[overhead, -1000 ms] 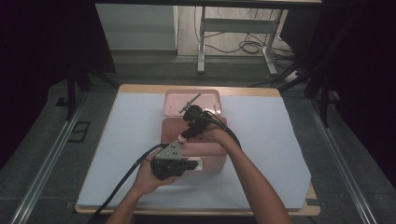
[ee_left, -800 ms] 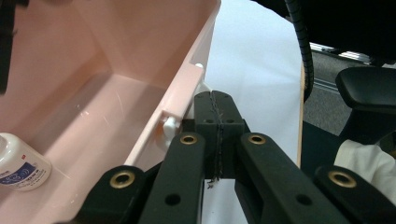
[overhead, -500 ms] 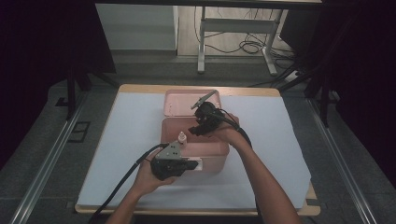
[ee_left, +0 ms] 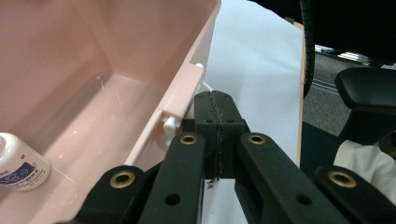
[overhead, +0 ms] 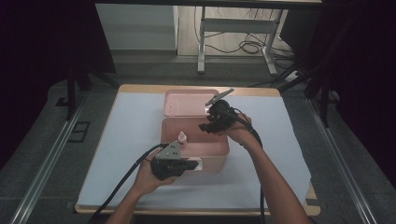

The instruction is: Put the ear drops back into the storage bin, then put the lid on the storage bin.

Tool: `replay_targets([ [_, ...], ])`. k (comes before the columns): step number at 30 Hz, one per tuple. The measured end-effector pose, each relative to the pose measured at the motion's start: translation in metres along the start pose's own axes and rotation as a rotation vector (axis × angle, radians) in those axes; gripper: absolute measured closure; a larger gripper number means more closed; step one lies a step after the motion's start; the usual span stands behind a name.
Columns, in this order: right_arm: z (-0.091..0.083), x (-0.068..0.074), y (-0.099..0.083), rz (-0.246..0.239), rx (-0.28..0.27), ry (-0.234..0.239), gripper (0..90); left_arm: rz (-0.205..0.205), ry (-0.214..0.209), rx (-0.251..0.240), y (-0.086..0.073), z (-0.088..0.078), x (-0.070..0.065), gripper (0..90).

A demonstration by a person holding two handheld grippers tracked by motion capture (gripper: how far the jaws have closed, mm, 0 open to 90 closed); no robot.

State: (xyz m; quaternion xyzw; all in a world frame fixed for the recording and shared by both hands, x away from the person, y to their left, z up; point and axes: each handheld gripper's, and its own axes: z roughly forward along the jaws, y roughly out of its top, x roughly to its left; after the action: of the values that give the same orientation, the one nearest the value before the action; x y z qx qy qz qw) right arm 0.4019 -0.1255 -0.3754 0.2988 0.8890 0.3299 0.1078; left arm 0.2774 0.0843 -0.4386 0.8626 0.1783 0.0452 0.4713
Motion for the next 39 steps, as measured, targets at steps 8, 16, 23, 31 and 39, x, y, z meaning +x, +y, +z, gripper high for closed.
replay_targets([
  [8, -0.016, -0.011, -0.006, 0.036, -0.036, -0.014, 52.2, 0.003, -0.001, 0.001, 0.000, 0.000, 0.001, 90.0],
  [16, -0.017, -0.019, -0.009, 0.045, -0.026, -0.051, 55.7, -0.001, 0.002, -0.002, -0.001, 0.000, 0.000, 90.0],
  [23, -0.020, -0.024, -0.008, 0.056, -0.026, -0.055, 56.6, -0.002, -0.006, -0.002, -0.001, 0.000, 0.001, 90.0],
  [31, -0.024, -0.034, -0.007, 0.090, -0.041, -0.069, 55.7, -0.002, -0.006, -0.002, -0.001, 0.000, 0.001, 90.0],
  [39, -0.026, -0.046, 0.002, 0.118, -0.037, -0.093, 58.0, -0.002, -0.006, 0.003, 0.000, -0.001, 0.001, 90.0],
])
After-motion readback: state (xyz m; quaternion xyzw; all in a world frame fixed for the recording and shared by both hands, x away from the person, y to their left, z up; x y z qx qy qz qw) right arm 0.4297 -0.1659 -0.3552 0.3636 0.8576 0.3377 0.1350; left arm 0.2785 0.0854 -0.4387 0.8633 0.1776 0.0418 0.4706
